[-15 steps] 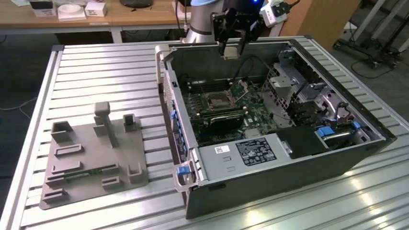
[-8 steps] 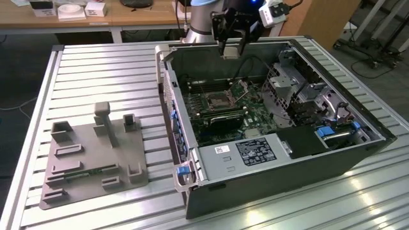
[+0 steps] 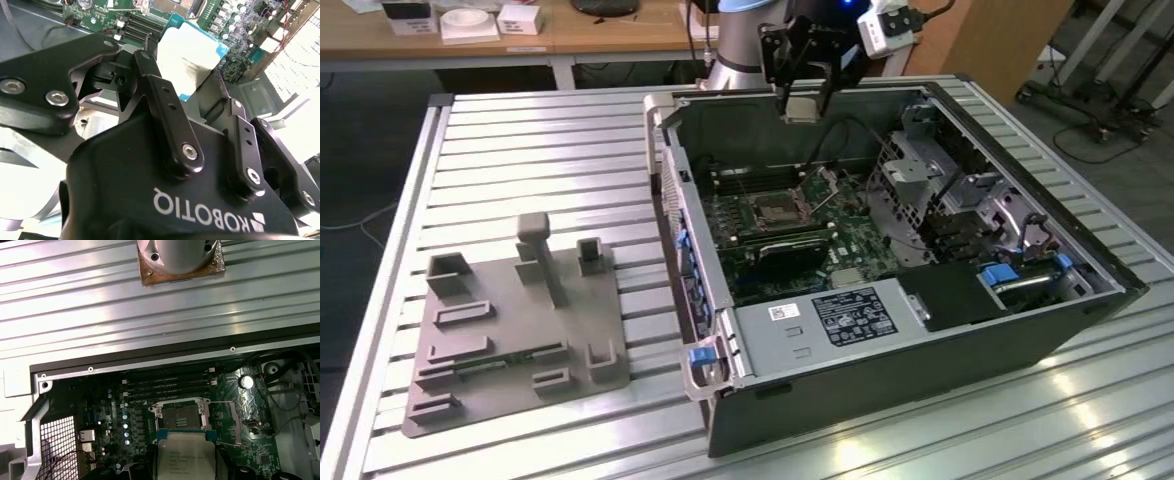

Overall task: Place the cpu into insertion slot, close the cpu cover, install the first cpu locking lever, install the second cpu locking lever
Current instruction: 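Place the cpu into insertion slot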

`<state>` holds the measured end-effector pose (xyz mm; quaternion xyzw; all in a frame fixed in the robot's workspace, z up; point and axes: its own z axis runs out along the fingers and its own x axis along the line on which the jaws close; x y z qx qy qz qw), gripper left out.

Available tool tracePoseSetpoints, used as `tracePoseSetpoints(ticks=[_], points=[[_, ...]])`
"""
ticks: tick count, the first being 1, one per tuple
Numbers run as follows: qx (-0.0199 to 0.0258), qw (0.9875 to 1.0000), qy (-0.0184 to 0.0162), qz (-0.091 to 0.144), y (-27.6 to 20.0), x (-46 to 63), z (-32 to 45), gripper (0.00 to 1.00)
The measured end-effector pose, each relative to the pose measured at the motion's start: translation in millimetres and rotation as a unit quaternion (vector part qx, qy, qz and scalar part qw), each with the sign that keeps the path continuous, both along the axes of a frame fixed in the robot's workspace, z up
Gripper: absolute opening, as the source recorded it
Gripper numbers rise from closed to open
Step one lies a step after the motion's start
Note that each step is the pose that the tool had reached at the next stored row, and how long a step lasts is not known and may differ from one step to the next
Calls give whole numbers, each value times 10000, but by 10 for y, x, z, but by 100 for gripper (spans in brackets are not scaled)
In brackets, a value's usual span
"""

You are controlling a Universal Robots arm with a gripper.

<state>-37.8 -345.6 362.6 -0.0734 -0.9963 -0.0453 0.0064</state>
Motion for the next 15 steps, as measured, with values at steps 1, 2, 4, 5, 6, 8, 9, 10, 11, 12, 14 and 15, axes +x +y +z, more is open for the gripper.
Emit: tracePoseSetpoints(ticks=[1, 2, 4, 5, 6, 8, 9, 10, 11, 12, 14, 15], points=[[0, 10000, 0, 0, 0, 0, 0, 55], [0, 10000, 0, 0, 0, 0, 0, 55], [0, 10000, 0, 0, 0, 0, 0, 55], [0, 10000, 0, 0, 0, 0, 0, 55], [0, 10000, 0, 0, 0, 0, 0, 55], [0, 10000, 0, -3, 0, -1, 0, 55], [0, 10000, 0, -15, 0, -1, 0, 55], [0, 10000, 0, -36, 0, -1, 0, 55], [0, 10000, 0, -71, 0, -1, 0, 55], [0, 9999, 0, -115, 0, -2, 0, 55], [0, 9998, 0, -215, 0, -3, -2, 55], [0, 9996, 0, -265, 0, -3, -2, 55]])
